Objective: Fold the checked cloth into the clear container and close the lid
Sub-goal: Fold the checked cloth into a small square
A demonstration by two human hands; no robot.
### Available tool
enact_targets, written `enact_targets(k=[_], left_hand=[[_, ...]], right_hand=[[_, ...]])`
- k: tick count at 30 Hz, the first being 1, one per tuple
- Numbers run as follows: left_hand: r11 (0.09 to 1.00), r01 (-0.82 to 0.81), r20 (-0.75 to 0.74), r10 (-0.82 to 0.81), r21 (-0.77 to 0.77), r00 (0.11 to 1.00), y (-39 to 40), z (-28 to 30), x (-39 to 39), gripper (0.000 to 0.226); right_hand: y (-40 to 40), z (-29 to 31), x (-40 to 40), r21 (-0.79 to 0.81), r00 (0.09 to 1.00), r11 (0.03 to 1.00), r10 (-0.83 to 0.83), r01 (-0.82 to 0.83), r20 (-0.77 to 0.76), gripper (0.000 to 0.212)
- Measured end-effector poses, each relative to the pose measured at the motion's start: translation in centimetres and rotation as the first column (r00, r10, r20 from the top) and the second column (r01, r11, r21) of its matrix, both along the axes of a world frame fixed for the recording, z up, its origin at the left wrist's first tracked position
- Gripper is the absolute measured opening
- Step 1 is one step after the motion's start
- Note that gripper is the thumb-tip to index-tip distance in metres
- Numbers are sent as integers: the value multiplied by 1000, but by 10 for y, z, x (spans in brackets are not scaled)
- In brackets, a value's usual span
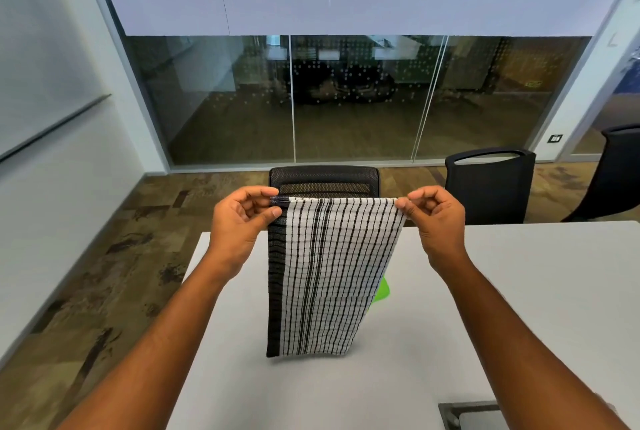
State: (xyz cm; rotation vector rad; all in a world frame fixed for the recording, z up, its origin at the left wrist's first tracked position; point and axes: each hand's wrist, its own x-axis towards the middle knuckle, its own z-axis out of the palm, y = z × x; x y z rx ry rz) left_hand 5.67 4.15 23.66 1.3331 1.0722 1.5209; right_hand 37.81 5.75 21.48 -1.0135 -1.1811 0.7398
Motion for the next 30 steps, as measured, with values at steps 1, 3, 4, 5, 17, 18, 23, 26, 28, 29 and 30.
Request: enact_targets(k=[1, 3, 4, 5, 17, 18, 23, 26, 28, 29, 30], left_hand=[[1000, -6, 5, 6, -6, 1000, 0, 0, 2, 31], [1000, -12, 18, 12, -18, 1000, 2, 0, 5, 31], [1000, -10, 21, 10, -24, 1000, 3, -1, 7, 32], [1000, -7, 20, 8, -30, 1000, 3, -1, 9, 34], [998, 59, -72, -59, -8, 996, 6, 1, 33, 66], [999, 53, -84, -53, 1, 995, 5, 2, 31, 66], [999, 54, -166, -52, 4, 985, 2, -5, 30, 57], [994, 92, -267, -103, -51, 958, -1, -22, 27, 31], [989, 122, -315, -143, -86, 938, -3, -34, 24, 18], [984, 141, -327, -168, -105, 930, -5, -40, 22, 12], [979, 162, -333, -196, -128, 922, -7, -45, 21, 7]], right_hand=[[0, 0, 0, -9, 1000, 1000, -1, 1, 13, 20], [-1, 0, -2, -24, 999, 1000, 0, 1, 53, 21], [0, -1, -5, -27, 995, 999, -15, 17, 99, 23], [1, 0, -8, -18, 984, 998, -52, 56, 170, 25], [2, 26, -108, 69, 676, 967, 119, -244, 727, 39], [4, 28, -109, 54, 682, 968, 131, -243, 720, 34], [6, 30, -114, 46, 721, 970, 147, -240, 677, 10], [7, 30, -117, 64, 718, 973, 120, -224, 685, 10], [8, 32, -116, 65, 721, 974, 114, -216, 683, 11], [8, 33, -115, 66, 724, 975, 111, -213, 681, 11], [8, 34, -113, 71, 727, 975, 106, -209, 678, 11]])
